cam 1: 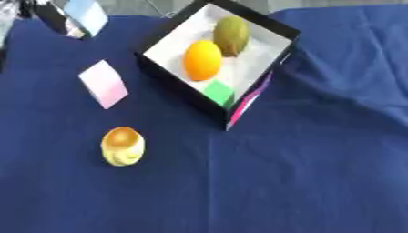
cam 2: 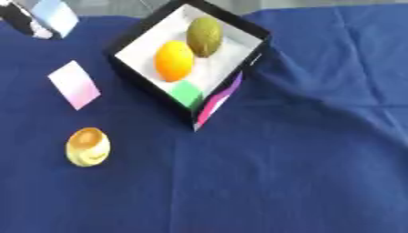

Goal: Pick up objects on the table and place them in the box.

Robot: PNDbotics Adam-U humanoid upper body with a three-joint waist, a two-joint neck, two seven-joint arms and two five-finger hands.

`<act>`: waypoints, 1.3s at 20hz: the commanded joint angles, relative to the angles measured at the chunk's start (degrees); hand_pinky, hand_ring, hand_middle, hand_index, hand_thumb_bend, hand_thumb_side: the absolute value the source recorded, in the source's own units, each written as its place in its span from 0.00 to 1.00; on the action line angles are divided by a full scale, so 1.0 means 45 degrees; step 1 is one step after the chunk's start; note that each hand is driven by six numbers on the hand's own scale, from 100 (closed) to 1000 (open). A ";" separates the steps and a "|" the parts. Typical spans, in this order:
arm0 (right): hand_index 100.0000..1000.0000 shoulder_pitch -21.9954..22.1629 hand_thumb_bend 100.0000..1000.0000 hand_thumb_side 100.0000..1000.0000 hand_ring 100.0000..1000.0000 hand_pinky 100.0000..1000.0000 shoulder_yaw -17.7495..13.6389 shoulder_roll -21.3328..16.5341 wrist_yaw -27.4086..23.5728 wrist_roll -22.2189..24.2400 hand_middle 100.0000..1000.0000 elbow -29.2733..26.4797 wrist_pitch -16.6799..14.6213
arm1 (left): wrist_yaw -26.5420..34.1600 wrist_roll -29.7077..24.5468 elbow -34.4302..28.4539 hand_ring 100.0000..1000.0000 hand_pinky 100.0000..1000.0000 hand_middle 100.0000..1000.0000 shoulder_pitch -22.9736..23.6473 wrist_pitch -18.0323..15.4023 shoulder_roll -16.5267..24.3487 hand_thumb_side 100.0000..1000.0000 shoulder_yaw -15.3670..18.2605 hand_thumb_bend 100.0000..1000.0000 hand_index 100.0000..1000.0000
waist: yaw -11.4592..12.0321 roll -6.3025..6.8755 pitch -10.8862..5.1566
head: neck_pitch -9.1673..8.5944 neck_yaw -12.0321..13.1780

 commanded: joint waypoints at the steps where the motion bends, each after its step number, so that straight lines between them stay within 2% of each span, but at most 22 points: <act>1: 0.77 -0.0457 0.16 0.38 0.74 0.74 -0.0165 -0.0094 0.0071 -0.0082 0.65 -0.0421 -0.0180 | 0.0558 -0.0264 -0.0632 0.58 0.70 0.46 -0.0515 -0.0243 -0.0774 0.00 -0.0614 0.54 0.57 | -0.0125 0.0181 -0.0613 | 0.0088 0.0205; 4: 0.77 -0.0688 0.16 0.37 0.74 0.74 -0.0199 0.0023 0.0155 -0.0304 0.65 -0.0478 -0.0277 | 0.0282 -0.0169 -0.0457 0.60 0.70 0.49 -0.0505 -0.0154 -0.1623 0.00 -0.0931 0.58 0.59 | -0.0319 0.0267 -0.0638 | 0.0123 0.0345; 8: 0.77 -0.0775 0.16 0.38 0.74 0.74 -0.0133 0.0123 0.0090 -0.0381 0.65 -0.0469 -0.0296 | -0.1157 0.0410 0.0272 0.64 0.72 0.54 -0.0226 0.0174 -0.2369 0.00 -0.0793 0.60 0.64 | -0.0477 0.0290 -0.0615 | 0.0117 0.0481; 10: 0.77 -0.0798 0.15 0.38 0.74 0.74 -0.0108 0.0179 0.0066 -0.0343 0.65 -0.0474 -0.0299 | -0.2002 0.0997 0.0563 0.81 0.80 0.78 -0.0094 0.0337 -0.2570 0.00 -0.0614 0.65 0.82 | -0.0532 0.0266 -0.0586 | 0.0082 0.0531; 11: 0.77 -0.0796 0.15 0.38 0.73 0.74 -0.0097 0.0190 0.0064 -0.0317 0.65 -0.0476 -0.0295 | -0.2322 0.1314 0.0651 0.90 0.87 0.90 -0.0008 0.0326 -0.2609 0.08 -0.0537 0.70 0.92 | -0.0538 0.0258 -0.0572 | 0.0076 0.0541; 13: 0.77 -0.0746 0.16 0.37 0.73 0.74 -0.0089 0.0176 0.0065 -0.0291 0.65 -0.0459 -0.0276 | -0.2526 0.1896 0.0724 0.91 0.88 0.91 0.0134 0.0202 -0.2542 0.30 -0.0356 0.67 0.96 | -0.0498 0.0250 -0.0548 | 0.0076 0.0517; 15: 0.77 -0.0701 0.16 0.39 0.73 0.74 -0.0073 0.0188 0.0054 -0.0289 0.65 -0.0405 -0.0247 | -0.2403 0.2424 0.0677 0.90 0.88 0.89 0.0201 0.0215 -0.2404 0.36 -0.0155 0.65 0.95 | -0.0429 0.0240 -0.0544 | 0.0121 0.0465; 16: 0.77 -0.0670 0.16 0.39 0.73 0.74 -0.0064 0.0183 0.0055 -0.0284 0.65 -0.0386 -0.0238 | -0.2210 0.2659 0.0594 0.90 0.88 0.89 0.0228 0.0244 -0.2313 0.36 -0.0062 0.63 0.95 | -0.0384 0.0227 -0.0550 | 0.0149 0.0422; 17: 0.77 -0.0637 0.16 0.39 0.73 0.74 -0.0064 0.0174 0.0057 -0.0284 0.65 -0.0370 -0.0230 | -0.1902 0.2831 0.0501 0.88 0.87 0.87 0.0251 0.0270 -0.2236 0.37 0.0028 0.57 0.94 | -0.0339 0.0208 -0.0563 | 0.0184 0.0380; 19: 0.77 -0.0559 0.16 0.39 0.73 0.74 -0.0080 0.0130 0.0063 -0.0300 0.65 -0.0348 -0.0223 | -0.0878 0.3136 0.0176 0.85 0.84 0.82 0.0306 0.0439 -0.1987 0.32 0.0232 0.44 0.90 | -0.0236 0.0167 -0.0602 | 0.0262 0.0306; 21: 0.77 -0.0463 0.16 0.39 0.73 0.74 -0.0120 0.0059 0.0076 -0.0336 0.65 -0.0344 -0.0237 | 0.0337 0.3245 -0.0341 0.82 0.82 0.79 0.0412 0.0743 -0.1597 0.33 0.0388 0.32 0.88 | -0.0117 0.0138 -0.0650 | 0.0324 0.0170; 26: 0.77 -0.0116 0.16 0.39 0.73 0.74 -0.0243 -0.0274 0.0150 -0.0442 0.65 -0.0320 -0.0241 | 0.3042 0.2142 -0.1818 0.81 0.82 0.77 0.1119 0.1397 0.0202 0.31 0.0503 0.28 0.86 | 0.0207 0.0144 -0.0752 | 0.0408 -0.0408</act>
